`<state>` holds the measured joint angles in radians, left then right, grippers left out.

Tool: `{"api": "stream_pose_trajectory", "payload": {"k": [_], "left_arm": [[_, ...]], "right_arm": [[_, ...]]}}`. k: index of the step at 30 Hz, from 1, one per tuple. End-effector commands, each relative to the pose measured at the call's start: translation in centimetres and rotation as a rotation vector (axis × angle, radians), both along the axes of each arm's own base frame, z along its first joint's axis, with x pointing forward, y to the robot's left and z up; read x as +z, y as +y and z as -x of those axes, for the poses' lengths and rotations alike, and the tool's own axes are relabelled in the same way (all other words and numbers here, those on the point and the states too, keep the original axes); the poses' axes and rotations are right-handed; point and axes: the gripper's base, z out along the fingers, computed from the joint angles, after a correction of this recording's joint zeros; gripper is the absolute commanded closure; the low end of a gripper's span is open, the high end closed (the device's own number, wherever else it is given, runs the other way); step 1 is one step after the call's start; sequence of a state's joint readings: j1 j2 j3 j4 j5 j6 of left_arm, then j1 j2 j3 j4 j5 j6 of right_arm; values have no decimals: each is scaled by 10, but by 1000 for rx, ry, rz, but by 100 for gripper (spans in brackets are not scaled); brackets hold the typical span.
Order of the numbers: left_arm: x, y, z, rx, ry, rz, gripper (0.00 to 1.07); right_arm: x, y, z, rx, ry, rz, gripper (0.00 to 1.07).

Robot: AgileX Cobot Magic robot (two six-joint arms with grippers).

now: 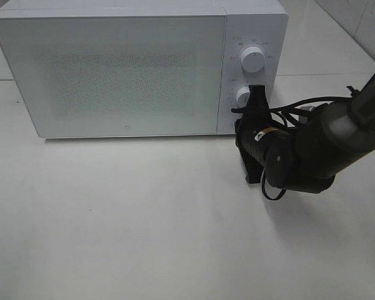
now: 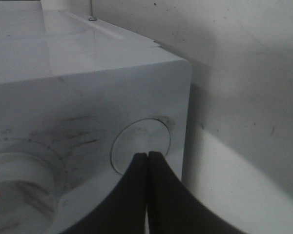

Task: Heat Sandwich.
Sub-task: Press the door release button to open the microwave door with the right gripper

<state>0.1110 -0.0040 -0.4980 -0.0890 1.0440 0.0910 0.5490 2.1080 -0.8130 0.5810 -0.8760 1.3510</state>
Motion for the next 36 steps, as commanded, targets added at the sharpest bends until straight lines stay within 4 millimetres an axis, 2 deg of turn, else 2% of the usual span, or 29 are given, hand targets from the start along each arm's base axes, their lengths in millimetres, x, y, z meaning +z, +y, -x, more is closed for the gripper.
{"api": "stream_pose_trajectory", "payload": {"k": [1, 15, 27, 36], "left_arm": [[0, -1, 3, 2, -26, 3, 10], [0, -1, 3, 2, -26, 3, 10], [0, -1, 3, 2, -26, 3, 10], [0, -1, 3, 2, -26, 3, 10]], "right_arm": [[-3, 1, -5, 3, -4, 12, 107], [-3, -3, -15, -21, -29, 11, 107], [11, -4, -23, -50, -179, 10, 107], [31, -7, -42, -78, -340, -6, 107]]}}
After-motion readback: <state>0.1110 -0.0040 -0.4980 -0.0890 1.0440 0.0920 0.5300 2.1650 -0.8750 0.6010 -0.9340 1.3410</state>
